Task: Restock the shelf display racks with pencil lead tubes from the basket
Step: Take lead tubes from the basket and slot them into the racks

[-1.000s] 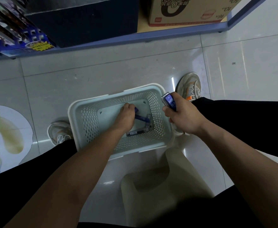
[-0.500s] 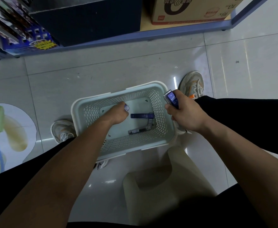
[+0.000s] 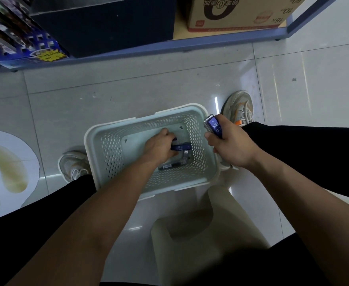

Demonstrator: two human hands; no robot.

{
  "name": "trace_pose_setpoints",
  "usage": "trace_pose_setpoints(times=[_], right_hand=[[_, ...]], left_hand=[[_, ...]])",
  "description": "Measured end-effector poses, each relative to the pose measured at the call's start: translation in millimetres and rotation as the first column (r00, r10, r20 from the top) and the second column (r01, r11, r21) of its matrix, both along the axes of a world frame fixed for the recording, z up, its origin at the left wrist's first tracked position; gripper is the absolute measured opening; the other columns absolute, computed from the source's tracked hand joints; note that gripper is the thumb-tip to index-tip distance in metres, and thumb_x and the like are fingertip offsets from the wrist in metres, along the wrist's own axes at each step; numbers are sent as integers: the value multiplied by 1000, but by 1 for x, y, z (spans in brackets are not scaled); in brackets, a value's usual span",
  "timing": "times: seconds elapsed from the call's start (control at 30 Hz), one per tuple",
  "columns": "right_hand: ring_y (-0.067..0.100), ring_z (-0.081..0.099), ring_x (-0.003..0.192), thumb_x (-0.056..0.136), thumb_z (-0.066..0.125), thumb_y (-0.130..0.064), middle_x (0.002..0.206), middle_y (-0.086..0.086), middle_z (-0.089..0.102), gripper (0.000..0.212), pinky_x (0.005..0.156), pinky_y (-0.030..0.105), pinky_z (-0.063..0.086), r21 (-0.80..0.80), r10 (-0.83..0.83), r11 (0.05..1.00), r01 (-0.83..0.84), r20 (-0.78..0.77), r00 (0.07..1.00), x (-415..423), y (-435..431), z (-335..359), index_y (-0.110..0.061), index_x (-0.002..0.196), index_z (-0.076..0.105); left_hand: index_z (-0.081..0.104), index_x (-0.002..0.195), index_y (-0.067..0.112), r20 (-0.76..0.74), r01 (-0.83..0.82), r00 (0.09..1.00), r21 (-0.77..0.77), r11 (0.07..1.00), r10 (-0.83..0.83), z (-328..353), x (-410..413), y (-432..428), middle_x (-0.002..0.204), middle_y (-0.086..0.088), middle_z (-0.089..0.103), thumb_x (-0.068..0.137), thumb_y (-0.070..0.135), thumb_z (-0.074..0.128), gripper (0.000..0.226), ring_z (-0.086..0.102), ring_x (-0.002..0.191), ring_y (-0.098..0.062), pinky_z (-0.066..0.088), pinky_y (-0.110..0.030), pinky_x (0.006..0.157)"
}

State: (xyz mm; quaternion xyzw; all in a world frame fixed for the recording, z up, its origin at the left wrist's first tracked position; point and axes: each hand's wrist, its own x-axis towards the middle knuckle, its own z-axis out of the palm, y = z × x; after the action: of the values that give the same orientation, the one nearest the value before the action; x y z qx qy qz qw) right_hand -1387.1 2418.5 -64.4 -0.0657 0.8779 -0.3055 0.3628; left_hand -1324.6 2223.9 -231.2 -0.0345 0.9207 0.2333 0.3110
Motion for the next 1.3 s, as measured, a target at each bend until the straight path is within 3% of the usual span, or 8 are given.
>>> trace_pose_setpoints(times=[0.3,0.43,0.53,0.8,0.93,1.13,1.23,1.3], right_hand=[[26,66,82,100,54,-32,93,4,66,24,79,44,54,5,8,1000,-8,-2,1000,0,-2,1,-18,119,48],[24,66,82,100,54,-31,94,4,65,25,79,44,54,5,11,1000,-11,-2,1000,1,-2,2,-18,120,48],[25,66,82,100,53,-30,95,5,65,26,80,47,54,3,9,1000,-9,12,1000,0,-2,3,-17,122,47],[25,67,80,100,54,-30,94,6,67,26,80,47,55,2,3,1000,-3,16,1000,0,-2,3,-18,122,47],[27,67,83,100,54,-31,96,7,66,25,80,48,54,14,18,1000,-18,16,1000,-1,-3,4,-17,120,47],[26,68,75,99,54,-28,90,8,65,21,71,41,56,-40,-11,999,12,31,999,-1,-15,14,-13,113,48],[19,65,60,100,55,-23,76,5,65,11,53,19,48,-112,-76,990,85,88,993,6,-24,26,-13,103,49],[21,62,56,101,54,-19,67,4,64,9,55,22,48,-179,-114,973,142,158,981,10,-27,35,-12,96,51]], left_hand=[[49,128,17,230,-30,973,168,985,-9,2,-3,-4,126,-9,61,90,33,67,45,59,107,-27,49,-37,86],[56,103,23,241,2,970,117,993,-30,2,10,-5,103,-4,65,82,44,72,34,58,88,-25,42,-31,68],[61,101,21,264,6,964,94,996,-31,1,19,-5,97,-3,64,72,49,80,44,60,87,-25,42,-30,68],[61,91,24,310,-61,951,121,991,21,1,22,4,95,-5,67,76,43,79,30,58,81,-23,42,-28,68],[60,80,24,355,-162,932,244,956,68,14,9,1,83,-1,64,79,38,79,24,59,78,-20,40,-28,63],[65,81,12,481,-445,850,437,782,215,68,-9,-16,73,-10,65,91,30,69,21,55,53,-16,42,-24,53],[59,75,13,511,-578,801,526,624,312,108,-8,-13,70,-8,61,97,19,63,23,55,55,-15,44,-21,52],[56,80,14,553,-668,742,569,480,378,132,-6,-10,69,-5,55,99,14,61,20,53,59,-15,50,-27,59]])
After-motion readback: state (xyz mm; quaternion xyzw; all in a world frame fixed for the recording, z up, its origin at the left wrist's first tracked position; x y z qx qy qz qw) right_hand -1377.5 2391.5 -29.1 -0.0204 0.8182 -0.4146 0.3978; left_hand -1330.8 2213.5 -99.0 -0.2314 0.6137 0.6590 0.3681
